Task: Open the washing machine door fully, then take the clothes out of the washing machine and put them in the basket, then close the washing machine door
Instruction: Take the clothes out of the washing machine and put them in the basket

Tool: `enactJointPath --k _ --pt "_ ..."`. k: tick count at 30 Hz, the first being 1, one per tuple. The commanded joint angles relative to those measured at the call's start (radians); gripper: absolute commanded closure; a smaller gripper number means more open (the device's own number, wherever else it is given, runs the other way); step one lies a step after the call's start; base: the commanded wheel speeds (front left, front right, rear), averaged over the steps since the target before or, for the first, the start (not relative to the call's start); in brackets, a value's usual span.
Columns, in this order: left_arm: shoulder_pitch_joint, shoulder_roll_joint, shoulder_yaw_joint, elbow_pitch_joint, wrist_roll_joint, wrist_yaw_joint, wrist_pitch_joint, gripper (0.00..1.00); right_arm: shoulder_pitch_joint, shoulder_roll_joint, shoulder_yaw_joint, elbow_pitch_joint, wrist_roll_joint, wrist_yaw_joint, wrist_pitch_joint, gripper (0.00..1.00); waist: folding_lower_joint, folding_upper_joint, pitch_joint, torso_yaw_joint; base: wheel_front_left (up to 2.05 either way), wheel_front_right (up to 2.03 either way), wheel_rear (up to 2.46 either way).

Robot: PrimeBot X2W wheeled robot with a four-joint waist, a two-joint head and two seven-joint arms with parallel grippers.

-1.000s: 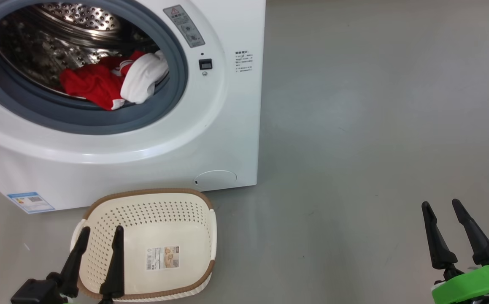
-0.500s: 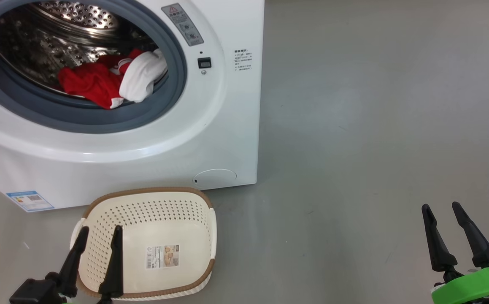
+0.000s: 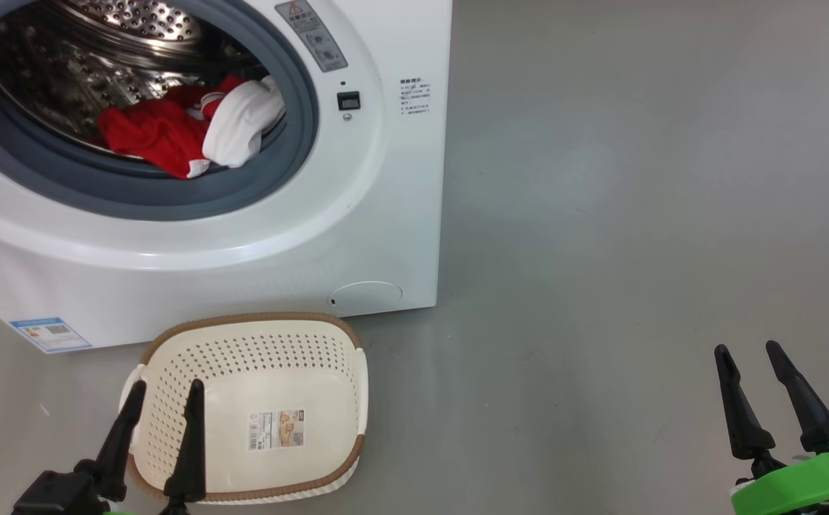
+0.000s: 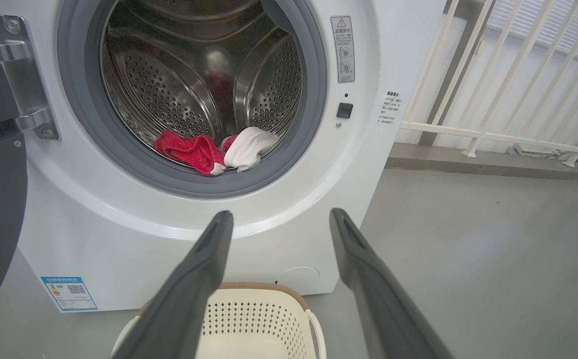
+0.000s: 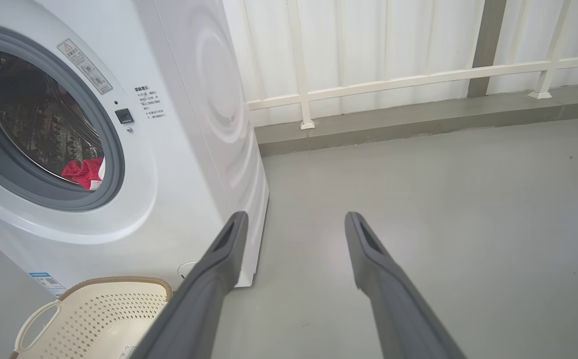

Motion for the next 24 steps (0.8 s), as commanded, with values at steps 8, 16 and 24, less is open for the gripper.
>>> enactJointPath --k 8,16,24 --pt "-0.037 0.014 0.039 -0.026 -0.001 -0.006 -0.005 0.0 -0.025 -0.021 0.019 -0.024 -0.009 0.006 -0.009 0.0 0.0 0.0 0.005 -0.002 0.68 -0.91 0.23" --pt "-0.041 0.019 0.037 -0.026 -0.004 -0.006 -0.005 0.0 -0.026 -0.021 0.021 -0.025 -0.008 0.006 -0.009 0.0 0.0 0.0 0.007 -0.001 1.11 -1.36 0.25" --pt "-0.043 0.02 0.037 -0.025 0.0 -0.006 -0.005 0.0 -0.025 -0.018 0.026 -0.023 -0.009 0.006 -0.009 0.0 0.0 0.0 0.005 0.0 1.14 -1.37 0.23"
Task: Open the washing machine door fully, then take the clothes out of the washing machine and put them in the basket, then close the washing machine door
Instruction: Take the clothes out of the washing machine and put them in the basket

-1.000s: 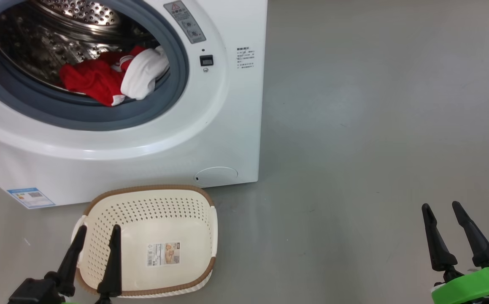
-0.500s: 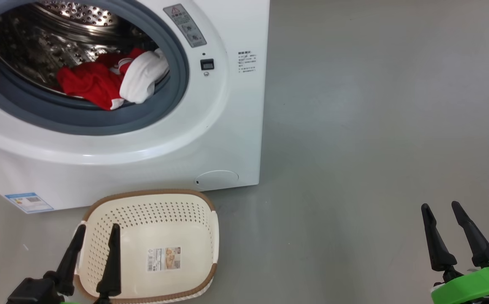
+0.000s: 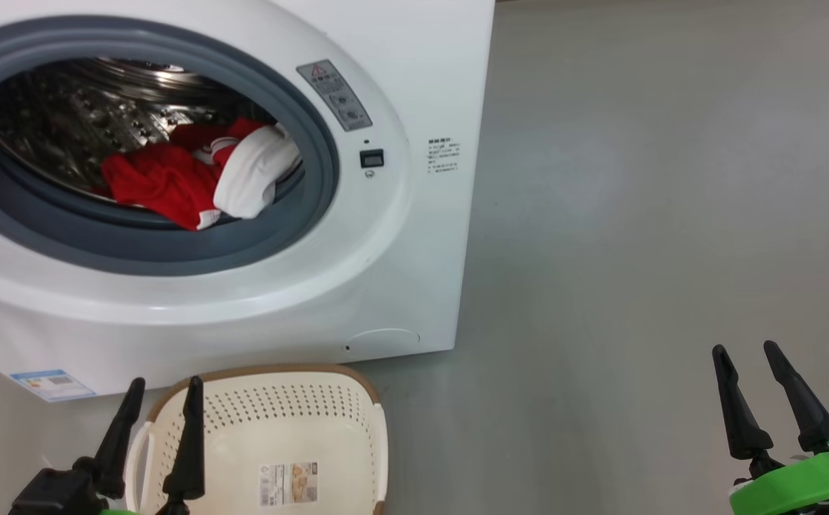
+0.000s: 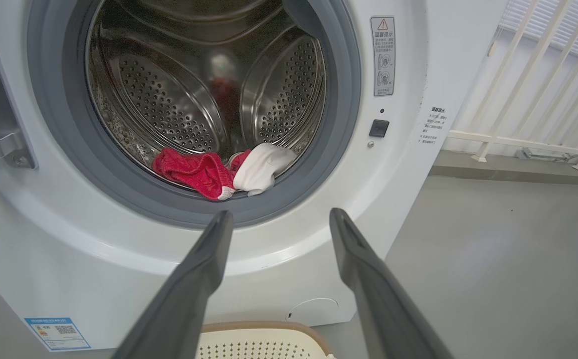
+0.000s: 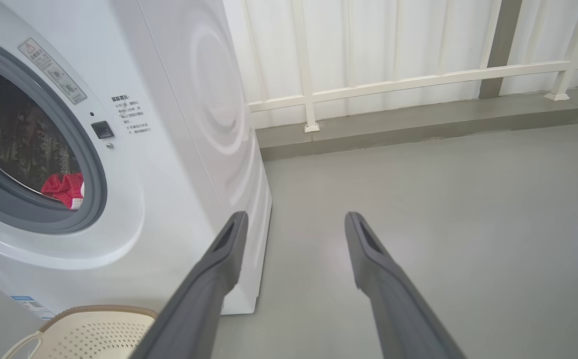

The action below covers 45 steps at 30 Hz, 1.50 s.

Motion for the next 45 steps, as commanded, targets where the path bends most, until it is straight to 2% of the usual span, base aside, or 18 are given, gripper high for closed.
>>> enactJointPath --k 1,9,29,37,45 --pt "-0.038 0.019 0.037 -0.025 0.002 -0.006 -0.005 0.0 -0.024 -0.018 0.022 -0.023 -0.009 0.006 -0.009 0.0 0.0 0.0 -0.001 0.0 1.14 -1.34 0.19" --pt "-0.042 0.014 0.043 -0.013 0.071 -0.006 -0.005 0.0 -0.022 -0.018 0.027 -0.02 -0.007 0.006 -0.009 0.0 0.0 0.0 -0.003 0.002 0.74 -0.81 0.08" --pt "-0.074 0.02 0.01 0.071 0.054 -0.006 -0.005 0.0 -0.034 -0.016 0.039 -0.022 -0.005 0.006 -0.009 0.0 0.0 0.0 0.019 -0.003 0.03 -0.03 0.0" --pt "-0.255 0.033 -0.003 0.24 0.092 -0.006 -0.005 0.0 -0.065 -0.002 0.05 -0.028 -0.004 0.006 -0.009 0.0 0.0 0.0 0.089 -0.007 0.0 0.0 0.0" --pt "-0.562 0.07 -0.013 0.522 0.107 -0.002 0.012 0.0 -0.127 0.015 0.072 -0.032 -0.005 0.006 -0.009 0.0 0.0 0.0 0.194 -0.026 0.0 0.0 0.0"
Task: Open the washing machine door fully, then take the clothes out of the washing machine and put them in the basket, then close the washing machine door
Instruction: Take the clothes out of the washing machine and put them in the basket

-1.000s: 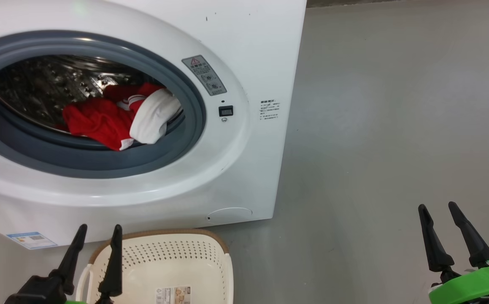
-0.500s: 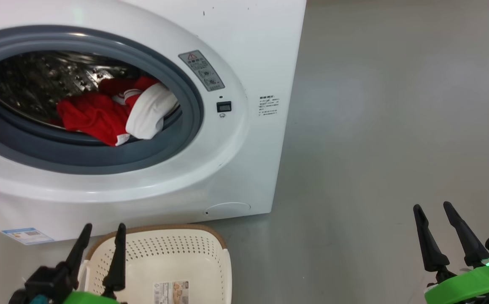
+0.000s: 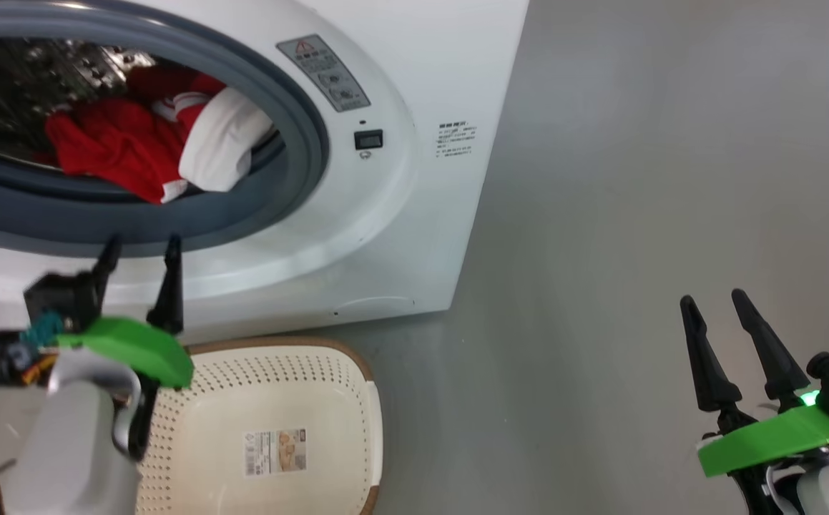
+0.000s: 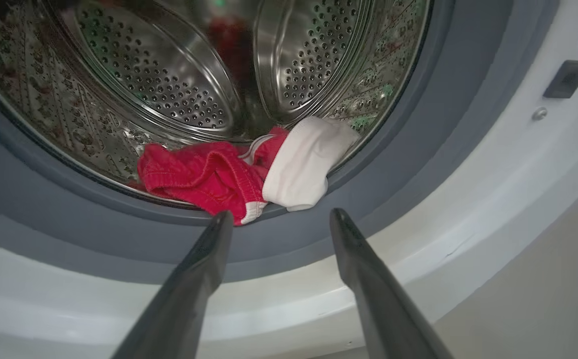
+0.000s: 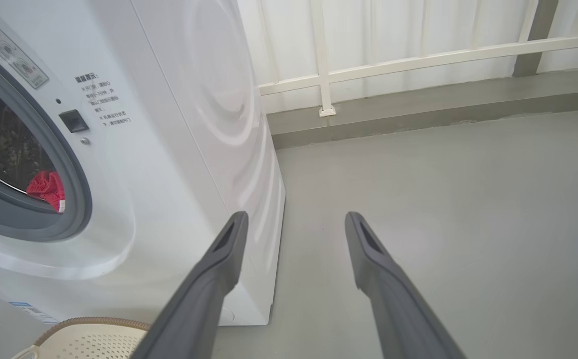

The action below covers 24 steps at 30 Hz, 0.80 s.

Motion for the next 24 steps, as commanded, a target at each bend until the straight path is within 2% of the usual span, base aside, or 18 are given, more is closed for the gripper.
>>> enactJointPath --k 1,13,24 --pt "-0.074 0.042 0.023 0.027 0.009 0.001 0.01 0.0 -0.031 -0.011 0.026 -0.028 -0.006 0.006 -0.009 0.0 0.0 0.0 0.059 -0.016 0.0 0.0 0.0" --pt "-0.457 0.08 0.009 0.349 0.01 0.035 0.103 0.0 -0.119 0.011 0.049 -0.038 -0.009 0.006 -0.009 0.0 0.0 0.0 0.181 -0.044 0.0 0.0 0.0" --pt "-0.612 0.117 -0.01 0.522 0.012 0.053 0.133 0.0 -0.161 0.022 0.069 -0.039 -0.01 0.006 -0.009 0.0 0.0 0.0 0.229 -0.069 0.0 0.0 0.0"
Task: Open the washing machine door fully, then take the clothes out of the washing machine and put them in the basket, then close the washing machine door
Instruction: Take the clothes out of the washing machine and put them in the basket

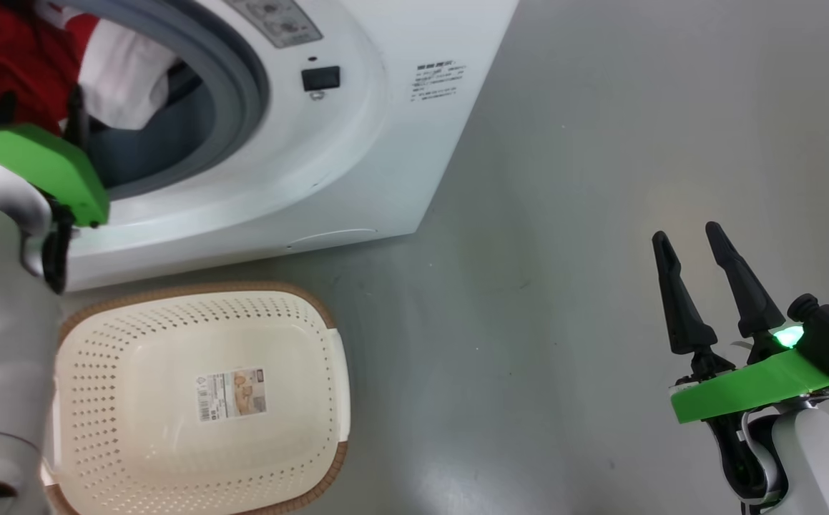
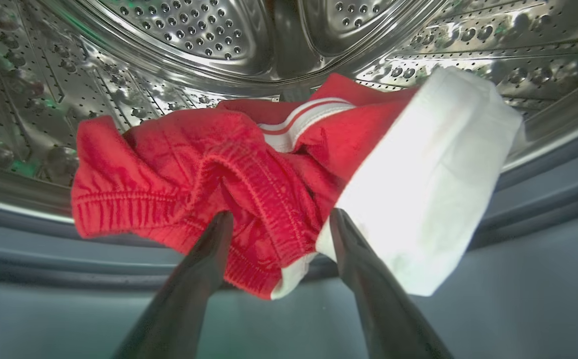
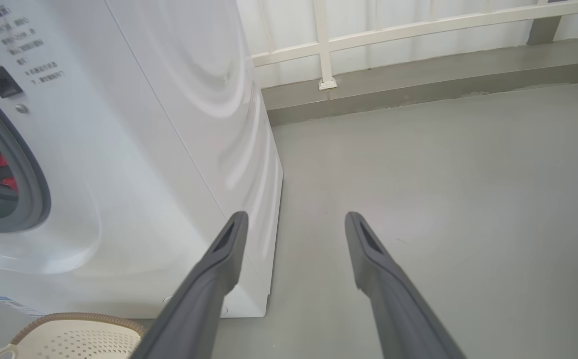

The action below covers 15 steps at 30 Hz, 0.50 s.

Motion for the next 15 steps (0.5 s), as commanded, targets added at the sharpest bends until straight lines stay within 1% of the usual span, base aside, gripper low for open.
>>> enactJointPath --k 1,13,14,15 --pt "-0.019 0.055 0.01 -0.012 0.001 0.013 0.0 0.0 -0.015 -0.007 0.022 -0.023 -0.01 0.006 -0.009 0.0 0.0 0.0 0.007 -0.007 0.0 0.0 0.0" --pt "-0.042 0.088 0.008 0.033 -0.02 0.018 0.01 0.0 -0.02 -0.006 0.038 -0.023 -0.011 0.006 -0.009 0.0 0.0 0.0 0.015 -0.031 0.0 0.0 0.0" --pt "-0.043 0.089 0.006 0.035 -0.021 0.018 0.011 0.05 -0.021 -0.006 0.039 -0.023 -0.011 0.006 -0.009 0.0 0.0 0.0 0.016 -0.033 0.0 0.0 0.0" --pt "-0.044 0.089 0.006 0.036 -0.023 0.016 0.011 0.06 -0.023 -0.006 0.041 -0.022 -0.011 0.006 -0.009 0.0 0.0 0.0 0.017 -0.035 0.0 0.0 0.0"
